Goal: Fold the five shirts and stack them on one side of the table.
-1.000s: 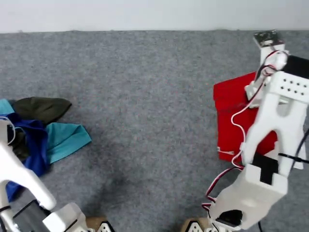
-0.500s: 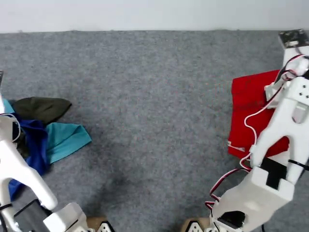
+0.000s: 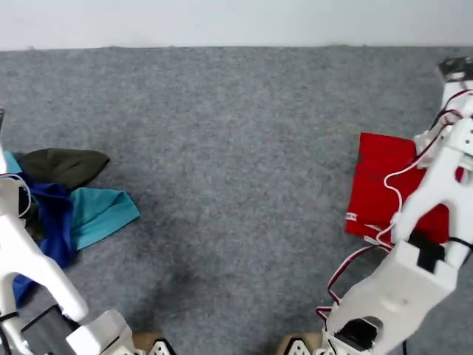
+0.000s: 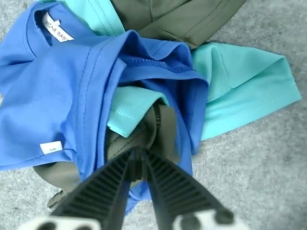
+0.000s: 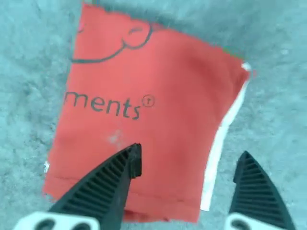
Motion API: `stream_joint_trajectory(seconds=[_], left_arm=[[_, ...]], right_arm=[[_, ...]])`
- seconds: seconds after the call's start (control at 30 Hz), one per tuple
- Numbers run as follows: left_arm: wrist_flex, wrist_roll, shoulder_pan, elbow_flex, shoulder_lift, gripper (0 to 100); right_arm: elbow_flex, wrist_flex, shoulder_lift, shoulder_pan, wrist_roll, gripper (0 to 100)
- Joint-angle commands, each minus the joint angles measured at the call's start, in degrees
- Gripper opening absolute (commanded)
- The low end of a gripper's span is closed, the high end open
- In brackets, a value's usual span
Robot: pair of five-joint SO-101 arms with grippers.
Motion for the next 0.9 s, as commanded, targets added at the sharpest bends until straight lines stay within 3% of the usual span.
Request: stream_joint_trajectory(seconds=[0.0,0.07,0.23,0.3,0.6,0.87], left_arm=[[-0.6,-0.4,0.4,0.5,-2.0,2],[-0.4,-0.4,0.3,0.7,-2.0,2],[-0.4,-0.3,0.3,0.8,-2.5,2],[0.4,-0.3,0.3,0.8,-2.5,2],[3.2,-0.2,0.3,0.8,-2.5,2],[3.2,-0.2,0.4,0.6,-2.5,2]], right_arm=[[-3.5,3.5,-6.2,-1.2,-1.0,30.7],[-3.3,5.8,-6.1,-1.7,-0.9,25.8],[-3.3,8.5,0.0,-1.6,-0.6,0.0],[-3.3,9.2,3.5,-0.2,-0.7,4.8],[-3.3,10.7,16.2,7.4,-0.7,1.4],[-3.3,10.9,13.5,10.2,-0.2,0.8]])
